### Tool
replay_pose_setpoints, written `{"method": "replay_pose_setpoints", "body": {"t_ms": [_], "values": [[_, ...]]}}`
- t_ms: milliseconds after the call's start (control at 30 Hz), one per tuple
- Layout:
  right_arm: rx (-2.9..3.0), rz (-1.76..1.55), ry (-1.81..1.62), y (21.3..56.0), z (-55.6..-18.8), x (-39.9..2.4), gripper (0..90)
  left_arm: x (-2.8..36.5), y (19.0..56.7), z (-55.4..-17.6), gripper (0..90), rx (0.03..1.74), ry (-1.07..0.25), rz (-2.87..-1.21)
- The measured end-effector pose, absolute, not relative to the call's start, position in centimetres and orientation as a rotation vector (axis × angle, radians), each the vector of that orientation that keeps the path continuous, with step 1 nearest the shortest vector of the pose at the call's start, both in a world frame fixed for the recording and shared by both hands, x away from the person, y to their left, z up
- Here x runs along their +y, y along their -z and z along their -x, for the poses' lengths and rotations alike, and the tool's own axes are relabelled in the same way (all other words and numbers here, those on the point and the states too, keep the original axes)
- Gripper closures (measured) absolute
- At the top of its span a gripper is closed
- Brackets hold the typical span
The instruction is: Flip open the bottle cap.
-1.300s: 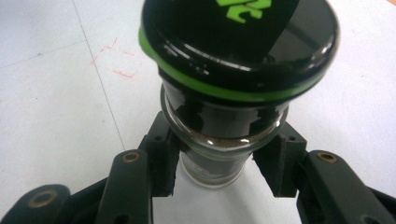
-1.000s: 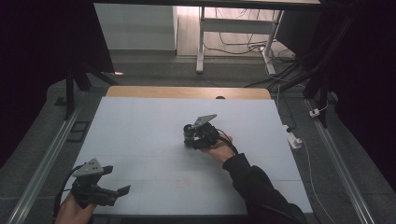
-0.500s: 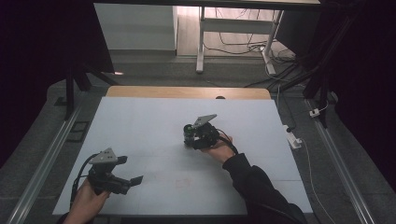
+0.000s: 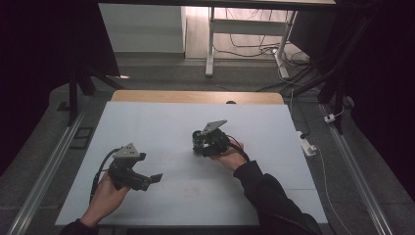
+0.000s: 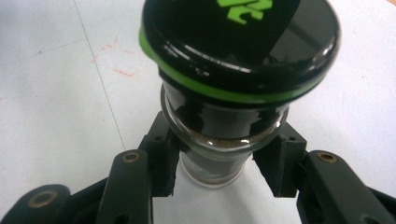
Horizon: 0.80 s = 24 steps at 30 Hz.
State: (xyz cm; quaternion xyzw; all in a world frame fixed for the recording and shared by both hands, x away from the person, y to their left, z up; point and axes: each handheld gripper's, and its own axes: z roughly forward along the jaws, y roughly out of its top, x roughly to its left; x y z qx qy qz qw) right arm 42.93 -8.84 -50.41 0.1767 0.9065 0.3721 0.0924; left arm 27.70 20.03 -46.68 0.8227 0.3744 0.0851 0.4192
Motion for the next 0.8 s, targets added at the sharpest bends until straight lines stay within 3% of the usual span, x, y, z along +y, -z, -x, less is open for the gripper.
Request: {"method": "replay_pose_setpoints", "body": {"t_ms": [800], "values": [[2.694,-0.52,-1.098,50.4,-42.9,-8.8,53.0,16.0,46.1,-33.9,0.0,0.849,-0.253,-2.093]]}}
